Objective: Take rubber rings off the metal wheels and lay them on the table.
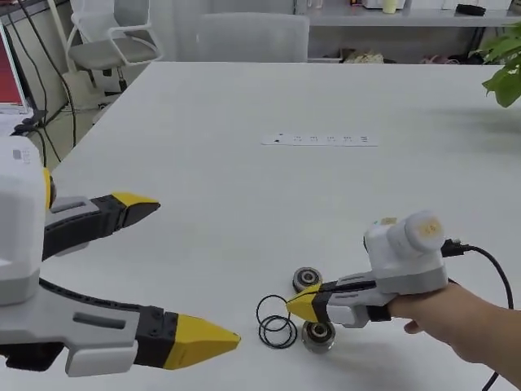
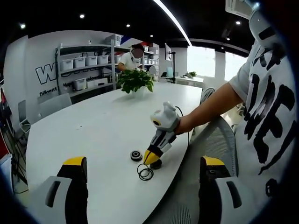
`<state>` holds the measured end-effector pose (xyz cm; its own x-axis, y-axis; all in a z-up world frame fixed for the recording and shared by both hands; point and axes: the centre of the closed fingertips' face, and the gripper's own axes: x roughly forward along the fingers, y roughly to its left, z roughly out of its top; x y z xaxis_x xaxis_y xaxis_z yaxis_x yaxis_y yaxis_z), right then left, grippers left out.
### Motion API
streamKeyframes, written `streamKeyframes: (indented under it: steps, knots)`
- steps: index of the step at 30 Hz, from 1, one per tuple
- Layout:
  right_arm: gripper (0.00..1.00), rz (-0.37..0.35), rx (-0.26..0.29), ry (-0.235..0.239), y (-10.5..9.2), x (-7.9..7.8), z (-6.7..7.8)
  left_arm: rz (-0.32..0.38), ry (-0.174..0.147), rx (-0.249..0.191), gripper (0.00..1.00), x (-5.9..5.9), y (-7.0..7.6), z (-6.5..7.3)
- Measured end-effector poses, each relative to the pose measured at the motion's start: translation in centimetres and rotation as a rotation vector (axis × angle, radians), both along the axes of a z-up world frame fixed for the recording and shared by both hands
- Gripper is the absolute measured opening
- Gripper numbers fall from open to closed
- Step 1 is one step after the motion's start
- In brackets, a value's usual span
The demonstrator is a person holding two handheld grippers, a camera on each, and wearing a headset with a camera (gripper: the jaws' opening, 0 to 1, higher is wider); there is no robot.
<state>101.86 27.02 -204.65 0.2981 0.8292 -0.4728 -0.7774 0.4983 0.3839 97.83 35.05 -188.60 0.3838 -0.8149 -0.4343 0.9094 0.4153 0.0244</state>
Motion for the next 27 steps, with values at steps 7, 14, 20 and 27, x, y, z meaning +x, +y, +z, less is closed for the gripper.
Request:
streamKeyframes:
  steps: [7, 14, 20, 27]
  knots:
    - [0.00, 0.013, -0.016, 0.025, 0.7, -0.2, -0.5, -0.003, 0.002, 0.019, 0.99, -0.3, 0.0, -0.5]
    - [0.00, 0.024, -0.056, 0.026, 0.6, -0.6, -1.4, 0.004, 0.005, 0.023, 0.99, -0.4, 0.2, -0.6]
    - [0.00, 0.022, -0.075, 0.002, 0.6, -0.4, -1.5, 0.000, 0.012, 0.032, 0.99, -0.7, 0.0, -1.0]
    - [0.03, 0.030, -0.091, -0.028, 0.4, -0.3, -1.5, -0.006, 0.011, 0.045, 0.99, -0.9, -0.1, -1.1]
